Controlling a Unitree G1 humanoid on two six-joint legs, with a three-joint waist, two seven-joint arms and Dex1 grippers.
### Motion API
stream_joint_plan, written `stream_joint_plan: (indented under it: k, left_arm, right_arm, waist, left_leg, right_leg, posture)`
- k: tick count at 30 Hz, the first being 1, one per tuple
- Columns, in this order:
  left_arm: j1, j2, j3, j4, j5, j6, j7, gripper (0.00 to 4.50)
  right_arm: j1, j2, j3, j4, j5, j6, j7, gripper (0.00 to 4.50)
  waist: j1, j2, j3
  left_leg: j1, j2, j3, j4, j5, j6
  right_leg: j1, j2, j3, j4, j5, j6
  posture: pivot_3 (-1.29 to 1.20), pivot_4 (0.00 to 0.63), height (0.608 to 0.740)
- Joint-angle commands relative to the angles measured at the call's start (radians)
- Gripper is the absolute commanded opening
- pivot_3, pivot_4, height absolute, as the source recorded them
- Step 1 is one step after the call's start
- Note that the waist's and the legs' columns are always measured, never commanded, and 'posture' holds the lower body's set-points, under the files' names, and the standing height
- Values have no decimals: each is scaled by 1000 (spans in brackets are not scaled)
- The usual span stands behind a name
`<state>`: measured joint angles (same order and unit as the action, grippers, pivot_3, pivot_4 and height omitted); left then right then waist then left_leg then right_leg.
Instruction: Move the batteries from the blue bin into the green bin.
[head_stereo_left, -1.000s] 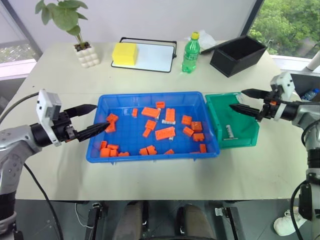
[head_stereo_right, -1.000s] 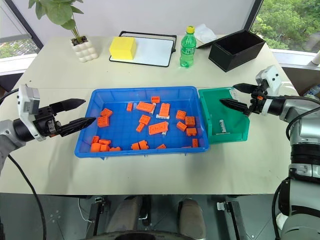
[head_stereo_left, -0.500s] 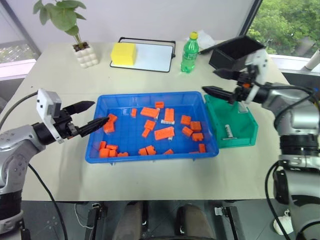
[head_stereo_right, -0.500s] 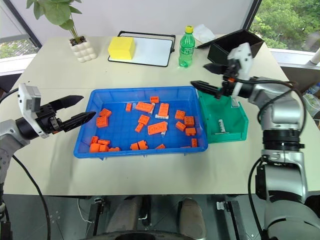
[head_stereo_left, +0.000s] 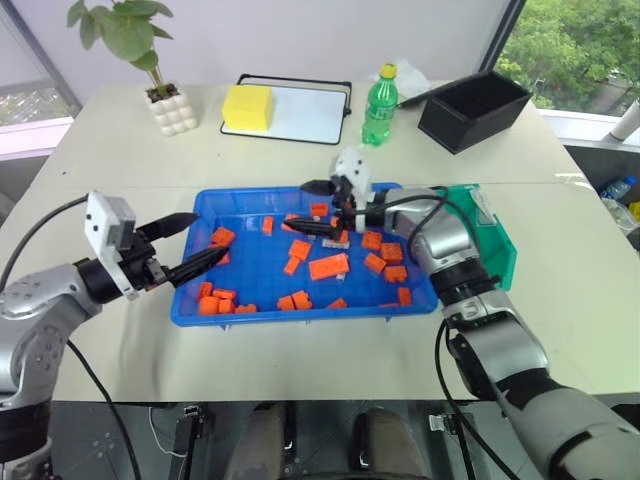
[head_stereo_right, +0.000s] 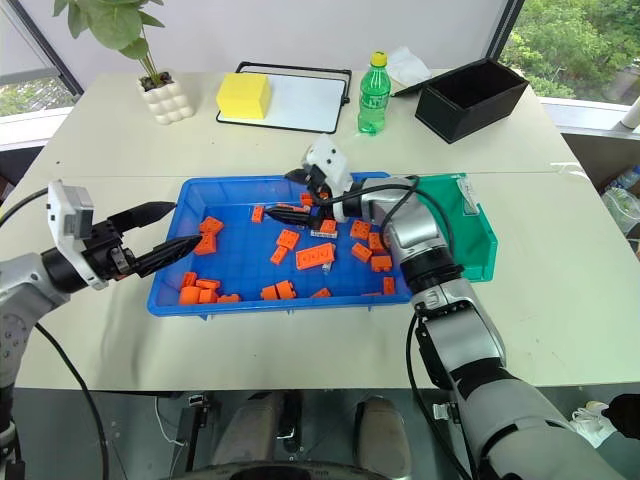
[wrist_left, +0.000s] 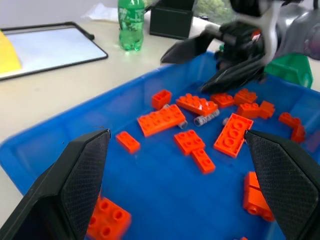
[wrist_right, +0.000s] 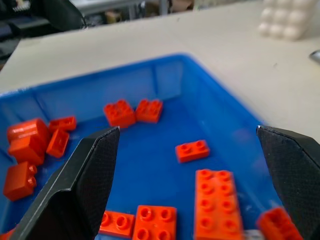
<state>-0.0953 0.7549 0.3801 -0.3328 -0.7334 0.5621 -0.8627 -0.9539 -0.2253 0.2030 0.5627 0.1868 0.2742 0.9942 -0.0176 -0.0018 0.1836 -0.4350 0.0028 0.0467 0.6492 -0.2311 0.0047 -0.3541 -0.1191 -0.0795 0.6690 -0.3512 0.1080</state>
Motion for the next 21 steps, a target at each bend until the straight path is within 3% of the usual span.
stream_joint_plan:
  k: [1, 12, 21]
  left_arm:
    - [19, -9, 43, -50, -21, -12, 22, 4500]
    - [35, -49, 32, -57, -10, -43, 55, 4500]
    - [51, -83, 12, -58, 18, -87, 73, 4500]
  right_arm:
    - [-65, 10, 28, 48, -46, -32, 20, 4456]
    - [-185, 42, 122, 234, -187, -48, 68, 4456]
    - [-307, 63, 89, 488, -250, -82, 9, 4456]
  waist:
    - [0, 0, 0]
    - [-3, 0, 0]
    - [-4, 0, 0]
  left_leg:
    - [0, 0, 0, 0, 0, 0]
    - [0, 0, 0, 0, 0, 0]
    - [0, 0, 0, -1, 0, 0]
  right_leg:
    - [0, 0, 0, 0, 0, 0]
    - [0, 0, 0, 0, 0, 0]
    - [-1, 0, 0, 0, 0, 0]
  posture:
    - [0, 150, 739]
    - [0, 150, 739]
    - [0, 150, 739]
